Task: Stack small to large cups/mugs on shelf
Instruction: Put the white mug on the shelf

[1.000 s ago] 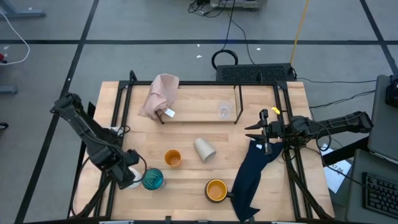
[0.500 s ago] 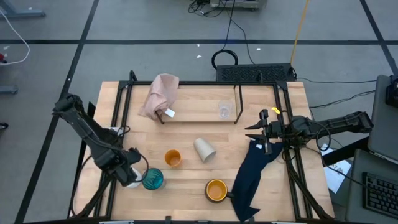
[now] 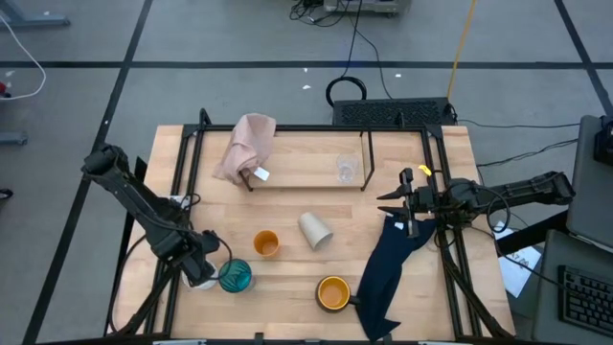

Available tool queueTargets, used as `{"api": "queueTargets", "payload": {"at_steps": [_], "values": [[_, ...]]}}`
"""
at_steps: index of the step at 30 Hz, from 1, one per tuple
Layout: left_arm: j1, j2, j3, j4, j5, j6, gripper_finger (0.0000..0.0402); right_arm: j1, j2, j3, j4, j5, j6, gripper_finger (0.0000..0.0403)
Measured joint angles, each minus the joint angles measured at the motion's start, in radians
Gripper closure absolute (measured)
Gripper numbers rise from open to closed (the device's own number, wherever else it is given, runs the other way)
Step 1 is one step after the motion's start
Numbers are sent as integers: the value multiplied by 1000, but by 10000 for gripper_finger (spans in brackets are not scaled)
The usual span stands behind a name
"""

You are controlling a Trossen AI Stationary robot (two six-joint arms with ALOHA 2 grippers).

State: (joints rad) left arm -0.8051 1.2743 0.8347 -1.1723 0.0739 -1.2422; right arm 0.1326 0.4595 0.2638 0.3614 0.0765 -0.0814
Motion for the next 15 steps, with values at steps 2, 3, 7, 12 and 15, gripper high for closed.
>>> {"api": "queueTargets", "payload": {"at_steps": [2,3,7,12,15], "values": [[0,0,-11,5,0,0,188,0,0,0,0,0,0,298],[0,0,-17,9,1,0,188,0,0,0,0,0,0,298],[0,0,-36,26,9,-10,188,0,0,0,0,0,0,298],[0,0,-38,26,12,-17,188,0,0,0,0,-1,0,298],[0,0,-38,27,12,-15,188,0,0,0,0,-1,0,298]]}}
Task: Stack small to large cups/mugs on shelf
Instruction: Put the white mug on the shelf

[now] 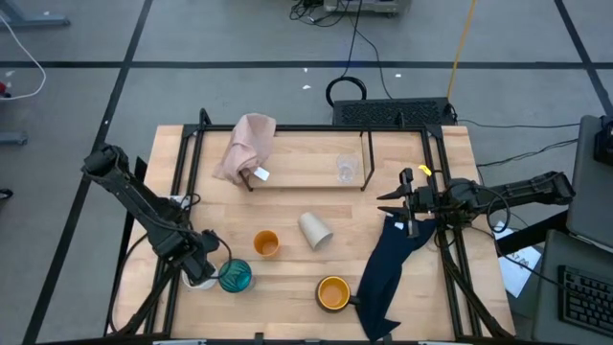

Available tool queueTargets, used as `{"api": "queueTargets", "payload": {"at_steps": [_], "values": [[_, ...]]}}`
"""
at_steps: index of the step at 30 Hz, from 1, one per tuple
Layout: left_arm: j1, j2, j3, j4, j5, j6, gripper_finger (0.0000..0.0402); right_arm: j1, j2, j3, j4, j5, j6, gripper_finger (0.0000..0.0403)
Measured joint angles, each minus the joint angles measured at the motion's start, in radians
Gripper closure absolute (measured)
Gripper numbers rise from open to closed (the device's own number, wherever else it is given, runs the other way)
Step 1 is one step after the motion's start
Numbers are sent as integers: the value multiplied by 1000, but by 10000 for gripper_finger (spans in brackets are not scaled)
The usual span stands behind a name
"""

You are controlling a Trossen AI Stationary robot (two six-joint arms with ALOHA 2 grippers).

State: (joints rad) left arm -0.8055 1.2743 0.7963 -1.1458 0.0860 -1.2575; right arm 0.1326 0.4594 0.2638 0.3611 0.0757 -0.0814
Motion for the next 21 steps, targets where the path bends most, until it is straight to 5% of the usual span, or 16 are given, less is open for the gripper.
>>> {"api": "queueTargets", "payload": {"at_steps": [14,21], "values": [[0,0,0,21,1,6,190,0,0,0,0,0,0,298],[0,0,0,23,1,30,253,0,0,0,0,0,0,298]]}}
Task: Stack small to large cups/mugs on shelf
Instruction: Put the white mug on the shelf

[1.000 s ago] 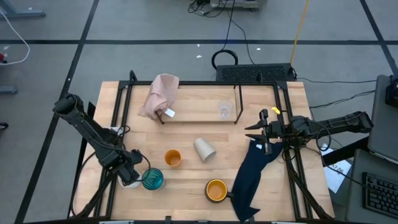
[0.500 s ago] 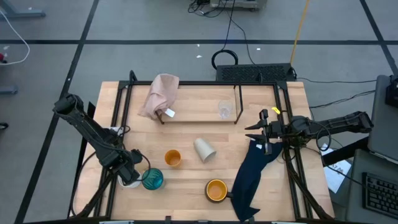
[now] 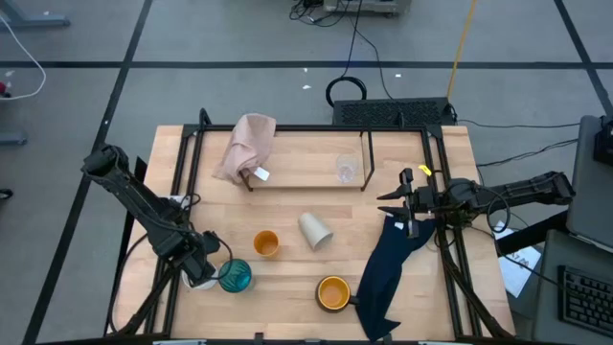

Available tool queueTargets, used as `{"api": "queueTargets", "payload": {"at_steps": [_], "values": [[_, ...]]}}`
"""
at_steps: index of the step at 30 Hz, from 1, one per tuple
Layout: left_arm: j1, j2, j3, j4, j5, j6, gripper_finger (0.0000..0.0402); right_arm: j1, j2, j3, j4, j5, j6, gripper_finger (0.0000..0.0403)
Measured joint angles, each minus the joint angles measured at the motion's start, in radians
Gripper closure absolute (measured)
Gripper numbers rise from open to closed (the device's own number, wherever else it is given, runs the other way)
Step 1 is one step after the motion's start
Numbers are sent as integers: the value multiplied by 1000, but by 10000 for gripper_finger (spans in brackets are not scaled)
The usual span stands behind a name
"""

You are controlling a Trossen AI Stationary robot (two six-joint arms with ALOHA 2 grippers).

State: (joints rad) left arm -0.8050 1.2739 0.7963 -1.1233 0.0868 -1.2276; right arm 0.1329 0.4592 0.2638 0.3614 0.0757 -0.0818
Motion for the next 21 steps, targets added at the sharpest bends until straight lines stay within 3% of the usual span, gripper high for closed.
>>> {"api": "queueTargets", "payload": {"at_steps": [9,21], "values": [[35,-1,1,0,5,90,386,0,0,0,0,0,-1,298],[72,-1,2,-1,53,152,393,0,0,0,0,0,-8,298]]}}
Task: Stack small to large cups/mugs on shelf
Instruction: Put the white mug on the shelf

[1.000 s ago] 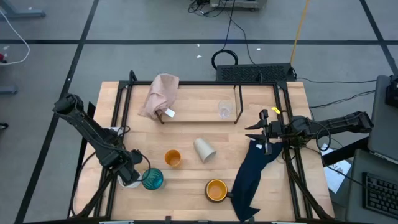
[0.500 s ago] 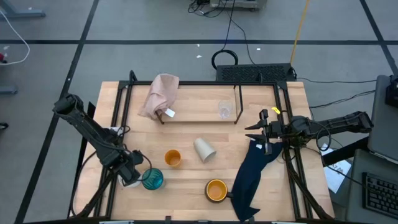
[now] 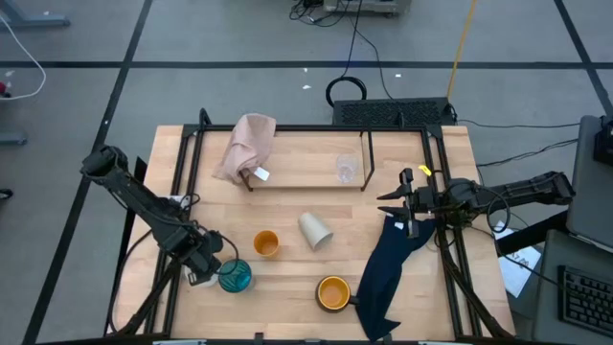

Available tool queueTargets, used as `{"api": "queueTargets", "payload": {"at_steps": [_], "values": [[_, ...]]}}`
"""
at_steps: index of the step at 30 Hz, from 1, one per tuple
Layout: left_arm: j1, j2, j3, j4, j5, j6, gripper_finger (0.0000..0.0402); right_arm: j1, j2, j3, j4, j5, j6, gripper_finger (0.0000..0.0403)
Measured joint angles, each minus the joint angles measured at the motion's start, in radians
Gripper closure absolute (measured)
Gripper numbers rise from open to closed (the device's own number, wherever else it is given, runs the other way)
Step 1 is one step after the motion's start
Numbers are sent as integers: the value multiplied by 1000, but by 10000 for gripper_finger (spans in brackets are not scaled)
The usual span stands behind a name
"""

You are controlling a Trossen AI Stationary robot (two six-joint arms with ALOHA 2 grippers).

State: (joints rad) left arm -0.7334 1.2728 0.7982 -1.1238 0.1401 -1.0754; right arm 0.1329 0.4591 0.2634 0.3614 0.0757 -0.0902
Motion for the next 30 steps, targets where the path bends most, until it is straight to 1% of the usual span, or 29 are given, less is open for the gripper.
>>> {"api": "queueTargets", "payload": {"at_steps": [4,10,15,24,30], "values": [[0,0,0,-8,44,22,396,0,0,0,0,0,0,298],[1,-4,0,-92,101,25,397,0,0,0,0,0,0,298],[19,-61,0,-109,115,26,398,0,0,0,0,0,0,298],[57,-179,8,-152,97,-3,399,0,0,0,0,0,0,298],[78,-196,101,-291,54,16,399,0,0,0,-8,0,0,298]]}}
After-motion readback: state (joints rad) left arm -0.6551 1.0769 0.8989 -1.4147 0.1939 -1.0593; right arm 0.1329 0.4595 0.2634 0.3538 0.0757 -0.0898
